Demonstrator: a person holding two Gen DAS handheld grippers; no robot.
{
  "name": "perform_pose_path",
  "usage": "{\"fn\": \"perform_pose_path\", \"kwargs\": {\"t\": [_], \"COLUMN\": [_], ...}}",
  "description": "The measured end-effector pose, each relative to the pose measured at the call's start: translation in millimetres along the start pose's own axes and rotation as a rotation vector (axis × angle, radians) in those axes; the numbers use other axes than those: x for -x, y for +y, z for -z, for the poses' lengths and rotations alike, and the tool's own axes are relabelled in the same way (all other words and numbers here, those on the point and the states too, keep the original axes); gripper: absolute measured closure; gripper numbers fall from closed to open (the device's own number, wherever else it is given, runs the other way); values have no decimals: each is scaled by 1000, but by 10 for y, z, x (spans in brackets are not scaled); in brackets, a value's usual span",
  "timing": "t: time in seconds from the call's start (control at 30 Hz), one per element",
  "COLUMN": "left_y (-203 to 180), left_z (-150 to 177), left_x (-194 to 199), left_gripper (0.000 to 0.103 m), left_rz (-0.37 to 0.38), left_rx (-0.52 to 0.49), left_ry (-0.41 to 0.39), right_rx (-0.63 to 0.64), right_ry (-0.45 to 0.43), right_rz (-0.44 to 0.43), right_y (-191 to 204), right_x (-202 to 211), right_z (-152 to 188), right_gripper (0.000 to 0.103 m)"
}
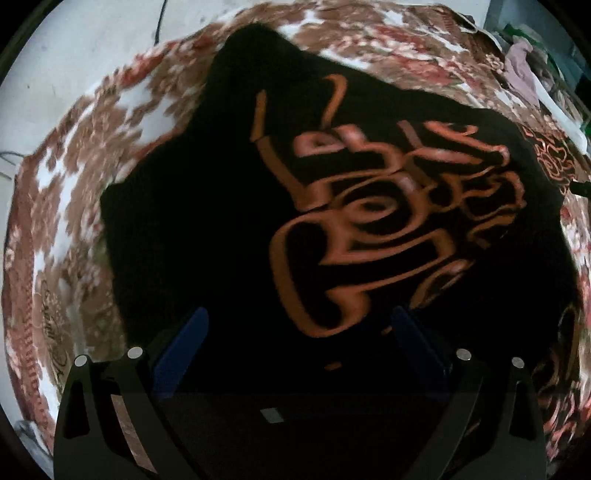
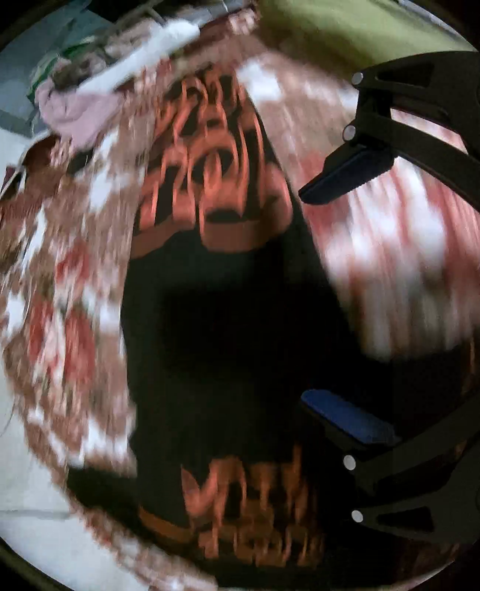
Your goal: Fold large clothes
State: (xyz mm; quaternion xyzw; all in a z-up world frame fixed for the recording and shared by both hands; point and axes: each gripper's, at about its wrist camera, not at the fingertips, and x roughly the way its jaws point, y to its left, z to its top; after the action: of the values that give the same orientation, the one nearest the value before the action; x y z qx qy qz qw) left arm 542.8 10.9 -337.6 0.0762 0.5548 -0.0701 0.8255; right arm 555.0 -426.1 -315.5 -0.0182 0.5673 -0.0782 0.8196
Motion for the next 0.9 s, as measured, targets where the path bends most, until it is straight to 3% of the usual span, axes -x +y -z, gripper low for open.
{"fn": "perform_pose_path", "kwargs": {"t": [0.17,0.33,0.5,0.57,0.6,0.7,0.77,0.87,0.9], "left_y": [-809,-1339,-1506,-1485,-1466,-1397,-1363,-1364,-1366], "left_z": [-207,-309,-278,-233,-213,-140,-111,-104,-103], "left_x": [0,-49,-221,-245,-247,-222,-184,-148,-154], "left_gripper": [5,5,5,5,5,5,5,5,5], "left_rz": [4,-14,-62,-81,-92,-104,-91,-95,-99], "left_rx": [91,162,211,237,249,303,333,338,337], "left_ry": [-7,-14,32,47,55,71,72,53,50], "right_rx": [-128,-390,-455,-507,-530,-530,-508,-530,-537], "right_ry": [43,109,124,146,168,183,191,180,169], "right_rz": [71,3,-87,-179,-223,-209,-190,-187,-196], "right_y": [-1324,-2594,-3044,-3102,-3092,-3053,-3057,-3146,-3158], "right_x": [-346,-816,-1153,-1268,-1330,-1379,-1418,-1371,-1343], "right_z": [-218,-427,-609,-648,-656,-681,-701,-661,-657], "right_gripper": [5,5,5,13,22,22,30,58,76]}}
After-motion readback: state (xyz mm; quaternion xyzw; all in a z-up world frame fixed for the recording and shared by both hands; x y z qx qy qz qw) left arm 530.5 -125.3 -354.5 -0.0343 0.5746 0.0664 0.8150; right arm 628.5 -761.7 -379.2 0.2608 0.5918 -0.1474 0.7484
